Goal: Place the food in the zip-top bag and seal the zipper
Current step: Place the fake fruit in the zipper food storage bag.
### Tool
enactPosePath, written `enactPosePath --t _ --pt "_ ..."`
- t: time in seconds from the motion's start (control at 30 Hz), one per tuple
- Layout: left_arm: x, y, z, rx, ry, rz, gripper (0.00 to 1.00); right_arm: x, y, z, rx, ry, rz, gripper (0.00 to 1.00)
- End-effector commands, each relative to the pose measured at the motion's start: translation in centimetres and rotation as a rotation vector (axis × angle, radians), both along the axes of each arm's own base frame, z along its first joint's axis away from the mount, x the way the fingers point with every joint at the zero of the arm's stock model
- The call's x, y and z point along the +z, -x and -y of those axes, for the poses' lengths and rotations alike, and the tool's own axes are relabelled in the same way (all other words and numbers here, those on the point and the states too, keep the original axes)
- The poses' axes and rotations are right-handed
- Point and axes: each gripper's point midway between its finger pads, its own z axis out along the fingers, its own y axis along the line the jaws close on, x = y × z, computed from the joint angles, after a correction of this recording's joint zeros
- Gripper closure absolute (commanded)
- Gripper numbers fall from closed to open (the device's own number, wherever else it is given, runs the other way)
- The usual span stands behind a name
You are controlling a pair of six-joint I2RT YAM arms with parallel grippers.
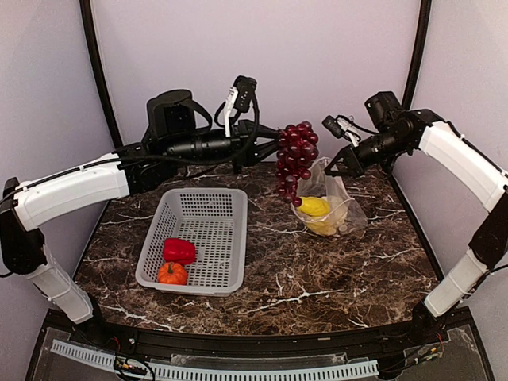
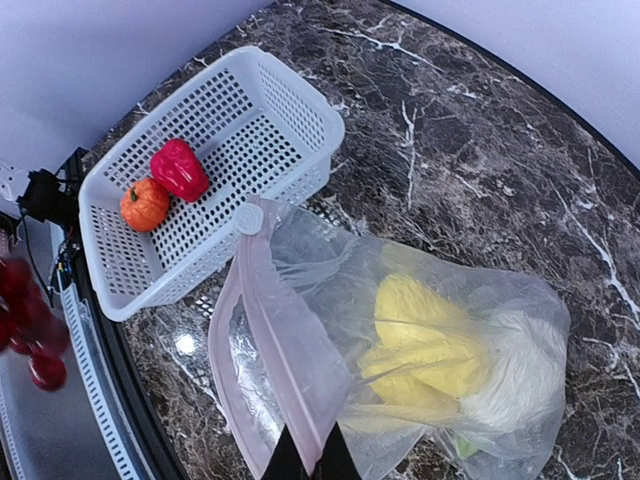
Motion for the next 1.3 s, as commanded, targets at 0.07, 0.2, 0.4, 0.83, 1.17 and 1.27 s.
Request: enactPosePath --t 0.07,0.2,0.4,0.83,1.17,1.27 --pt "1.8 -0.3 3.0 -0.03 0.134 0.044 0.99 4.6 1.6 -2.0 0.073 -0.174 -0.06 1.0" --pt "-0.2 -1.8 4.7 0.034 0.12 0.065 0.99 5.5 1.7 -2.1 0.075 -0.185 -0.058 1.0" --pt "-3.5 -5.3 5.5 0.195 0.061 0.08 0.99 5.6 2.2 -2.0 0.08 -0.19 -0.062 1.0" --pt "-10.8 -9.1 6.0 0.359 -0.137 0.063 0.98 5.7 2.1 -1.8 0.076 -0.189 -0.054 1.0" --pt "-13.3 -11.9 4.7 0.524 -0.259 0.017 0.51 5.6 1.3 -1.4 0.05 -0.189 -0.057 1.0" --pt "-11.1 -12.2 4.8 0.534 -0.232 0.025 0.37 5.5 1.0 -1.3 0.04 -0.188 -0.056 1.0"
